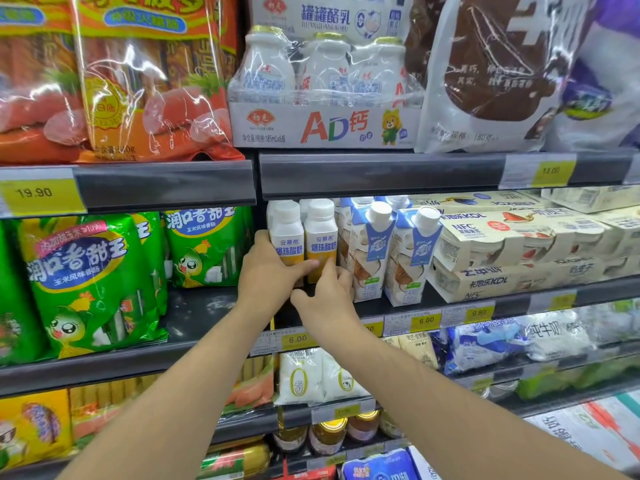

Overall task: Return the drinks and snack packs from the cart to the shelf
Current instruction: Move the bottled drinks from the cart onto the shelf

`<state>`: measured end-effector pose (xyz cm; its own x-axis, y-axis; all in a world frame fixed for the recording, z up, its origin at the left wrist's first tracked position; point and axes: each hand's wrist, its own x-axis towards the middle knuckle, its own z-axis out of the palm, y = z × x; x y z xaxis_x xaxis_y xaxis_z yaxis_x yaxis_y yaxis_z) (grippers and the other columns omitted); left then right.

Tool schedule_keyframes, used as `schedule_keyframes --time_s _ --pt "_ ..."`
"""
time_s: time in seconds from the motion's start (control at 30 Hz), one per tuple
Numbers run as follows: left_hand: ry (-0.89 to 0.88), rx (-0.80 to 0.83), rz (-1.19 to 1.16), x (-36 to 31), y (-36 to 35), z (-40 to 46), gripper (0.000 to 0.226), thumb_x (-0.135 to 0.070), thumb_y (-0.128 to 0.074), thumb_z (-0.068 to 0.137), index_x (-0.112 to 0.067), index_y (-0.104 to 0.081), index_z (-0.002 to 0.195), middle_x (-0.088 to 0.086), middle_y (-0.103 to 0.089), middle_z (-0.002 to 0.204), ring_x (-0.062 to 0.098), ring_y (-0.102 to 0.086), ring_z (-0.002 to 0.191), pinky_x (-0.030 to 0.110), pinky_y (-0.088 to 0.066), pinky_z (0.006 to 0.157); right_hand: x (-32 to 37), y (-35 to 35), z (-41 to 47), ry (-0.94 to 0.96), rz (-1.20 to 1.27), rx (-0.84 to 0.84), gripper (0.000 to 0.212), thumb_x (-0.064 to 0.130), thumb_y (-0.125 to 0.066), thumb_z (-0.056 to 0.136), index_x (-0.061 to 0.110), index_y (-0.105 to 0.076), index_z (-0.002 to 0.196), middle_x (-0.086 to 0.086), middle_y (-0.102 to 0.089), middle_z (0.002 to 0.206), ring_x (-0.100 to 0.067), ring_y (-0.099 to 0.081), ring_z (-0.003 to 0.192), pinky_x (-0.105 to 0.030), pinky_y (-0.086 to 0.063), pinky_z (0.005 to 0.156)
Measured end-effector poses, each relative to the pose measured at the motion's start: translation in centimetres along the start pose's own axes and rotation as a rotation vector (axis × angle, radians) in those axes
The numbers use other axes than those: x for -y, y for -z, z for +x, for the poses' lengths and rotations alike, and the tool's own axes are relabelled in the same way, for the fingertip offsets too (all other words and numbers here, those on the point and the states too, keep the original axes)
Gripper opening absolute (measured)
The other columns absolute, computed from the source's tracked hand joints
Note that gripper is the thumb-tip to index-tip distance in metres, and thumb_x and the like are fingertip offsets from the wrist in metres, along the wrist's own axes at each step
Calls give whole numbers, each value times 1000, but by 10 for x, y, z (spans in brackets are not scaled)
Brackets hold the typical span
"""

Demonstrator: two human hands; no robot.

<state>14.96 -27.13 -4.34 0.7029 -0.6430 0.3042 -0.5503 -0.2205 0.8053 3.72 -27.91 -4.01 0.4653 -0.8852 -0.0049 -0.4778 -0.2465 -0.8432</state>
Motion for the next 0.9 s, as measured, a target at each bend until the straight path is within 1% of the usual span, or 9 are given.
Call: schedule_keyframes --time_s 0.1,0.17,0.3,0.47,0.57,0.67,0.77,0.83,0.9 --pt "10 -10 25 0 2 1 73 -42 -90 61 -18 -47 115 0 -65 109 19 -63 98 32 -47 76 0 2 1 -4 -19 30 89 27 -58 90 14 -3 158 -6 -14 155 -28 -14 147 -43 -22 121" --pt "7 -8 52 -1 3 2 75 -43 -90 61 -17 -46 117 2 -63 111 20 -61 100 31 -45 76 0 3 2 -3 -33 37 89 28 -58 90 13 -3 158 -8 -14 156 -29 -14 146 -44 -22 121" --pt "0 -14 77 -2 3 -1 76 -43 -90 61 -17 -47 118 2 -64 113 21 -62 103 35 -50 80 0 3 1 13 -51 54 92 26 -59 90 11 1 158 -9 -11 157 -30 -12 148 -43 -19 122" --pt "17 3 80 -4 4 -4 78 -43 -89 63 -16 -46 121 4 -64 117 24 -62 107 37 -52 84 -2 6 -1 29 -70 54 85 25 -59 90 11 -9 156 -10 -14 157 -30 -12 147 -44 -19 122" --pt "40 52 77 0 11 -15 87 -42 -89 63 -12 -44 131 7 -63 123 26 -60 115 41 -52 92 -5 6 -6 54 -84 57 81 27 -59 90 10 -13 155 -9 -15 157 -29 -14 147 -44 -21 121" --pt "33 55 97 0 27 -37 98 -42 -85 70 -9 -34 147 10 -55 140 27 -51 130 41 -44 105 -11 9 -15 108 -142 80 78 35 -58 93 8 -17 154 -9 -16 158 -30 -15 148 -46 -23 121" --pt "18 53 185 -7 50 -65 79 -44 -70 86 -12 -34 149 6 -48 146 22 -44 135 38 -38 108 -14 19 -32 174 -158 117 76 42 -53 97 10 -19 156 -8 -17 160 -26 -16 148 -43 -22 122" --pt "-76 76 301 -13 60 -84 61 -48 -60 91 -16 -46 142 3 -52 138 22 -46 130 40 -40 106 -19 31 -46 224 -159 123 69 44 -51 98 11 -28 153 -7 -23 158 -24 -18 148 -38 -21 120" --pt "-172 146 448 -21 58 -102 51 -52 -53 93 -18 -58 131 2 -60 128 24 -50 124 44 -43 102 -32 49 -61 257 -182 112 63 46 -50 98 12 -37 150 -5 -31 154 -22 -23 145 -36 -23 118"
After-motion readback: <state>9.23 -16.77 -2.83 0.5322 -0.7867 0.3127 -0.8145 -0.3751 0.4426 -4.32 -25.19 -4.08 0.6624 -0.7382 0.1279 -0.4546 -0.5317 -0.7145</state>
